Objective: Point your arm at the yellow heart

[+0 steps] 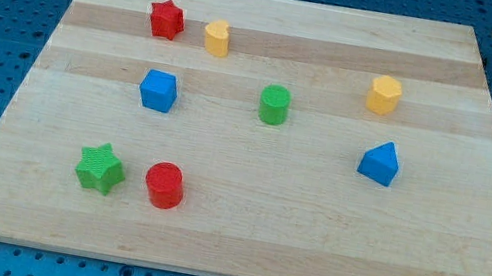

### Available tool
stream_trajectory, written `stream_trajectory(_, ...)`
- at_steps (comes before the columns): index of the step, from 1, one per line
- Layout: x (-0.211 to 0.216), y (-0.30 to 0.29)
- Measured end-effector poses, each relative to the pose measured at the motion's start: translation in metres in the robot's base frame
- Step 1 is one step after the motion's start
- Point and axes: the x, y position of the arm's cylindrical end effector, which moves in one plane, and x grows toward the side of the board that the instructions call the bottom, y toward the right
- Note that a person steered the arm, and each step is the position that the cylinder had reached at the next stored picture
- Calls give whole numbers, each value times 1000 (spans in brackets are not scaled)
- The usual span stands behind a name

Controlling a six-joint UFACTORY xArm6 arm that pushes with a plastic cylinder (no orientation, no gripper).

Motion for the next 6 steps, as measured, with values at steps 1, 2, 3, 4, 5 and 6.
stream_trajectory(1,0,0)
stream_trajectory(2,6,0)
stream_trajectory(3,47,0)
stream_trajectory(4,90,-10)
stream_trajectory(5,113,-20)
stream_trajectory(6,113,-30)
